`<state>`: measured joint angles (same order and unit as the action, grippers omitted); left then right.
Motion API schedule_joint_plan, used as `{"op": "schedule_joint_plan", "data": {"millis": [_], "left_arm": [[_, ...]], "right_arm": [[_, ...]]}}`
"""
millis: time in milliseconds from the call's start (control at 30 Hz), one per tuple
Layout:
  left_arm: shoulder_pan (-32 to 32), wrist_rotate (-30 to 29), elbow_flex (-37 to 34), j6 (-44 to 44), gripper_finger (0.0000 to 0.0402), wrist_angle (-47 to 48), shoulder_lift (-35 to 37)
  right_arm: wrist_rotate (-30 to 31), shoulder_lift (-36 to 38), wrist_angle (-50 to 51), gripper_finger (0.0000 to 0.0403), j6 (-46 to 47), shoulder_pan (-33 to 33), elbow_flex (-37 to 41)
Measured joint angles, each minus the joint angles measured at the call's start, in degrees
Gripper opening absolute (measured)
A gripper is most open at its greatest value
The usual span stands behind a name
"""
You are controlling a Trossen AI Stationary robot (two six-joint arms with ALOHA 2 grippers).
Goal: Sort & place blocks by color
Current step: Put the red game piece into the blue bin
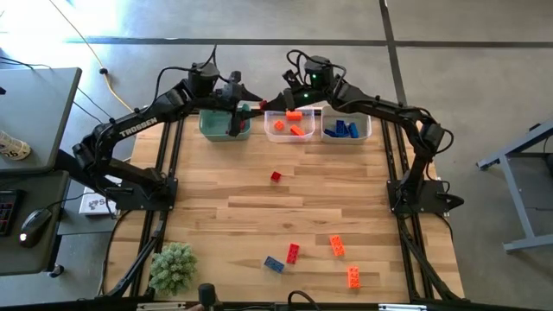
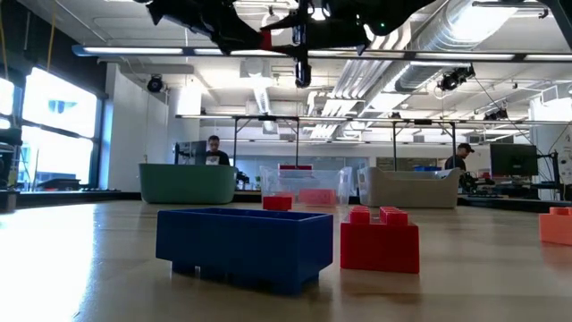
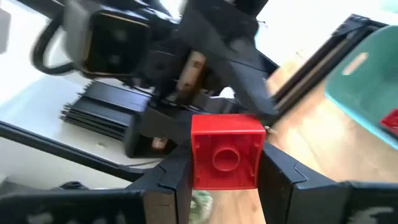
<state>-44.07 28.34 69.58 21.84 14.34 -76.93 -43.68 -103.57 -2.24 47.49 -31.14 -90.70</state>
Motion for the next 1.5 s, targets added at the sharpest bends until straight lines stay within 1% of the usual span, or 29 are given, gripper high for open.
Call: {"op": "schedule_joint_plan", "data": {"millis": [233,433,533,767,867,1000,1333,1500], "left_arm": [[0.61,0.03,0.0,-2.16,0.0196,-4.45,0.0],[0.61,-0.07,-0.02,-1.67,0.0192,-5.11,0.0],[0.61,-0.14,-0.02,-1.51,0.0178,-5.32,0.0],[0.91,-0.58,-0.02,2.51,0.0125,-5.58,0.02],[1.05,-0.78,-0.02,3.52,0.0118,-5.58,0.02],[1.05,-0.72,-0.02,4.14,0.0118,-5.39,0.02],[1.14,-0.31,0.0,3.27,0.0114,-5.23,0.02],[1.14,-0.27,0.02,3.5,0.0113,-4.78,0.02]], "right_arm": [[0.15,0.06,-1.97,0.0114,1.66,0.0,0.0],[0.63,0.09,-2.58,0.0114,1.88,0.0,0.0],[0.62,0.09,-2.53,0.0114,2.8,0.0,0.0],[0.51,0.09,-2.82,0.0115,5.29,-0.02,0.0],[0.11,0.09,-2.83,0.0116,5.94,-0.02,0.0],[0.18,0.09,-2.97,0.0136,5.87,0.0,0.0],[3.48,0.04,-3.31,0.0222,5.44,0.16,0.0],[3.58,0.0,-4.03,0.0234,6.05,-0.82,0.0]]}}
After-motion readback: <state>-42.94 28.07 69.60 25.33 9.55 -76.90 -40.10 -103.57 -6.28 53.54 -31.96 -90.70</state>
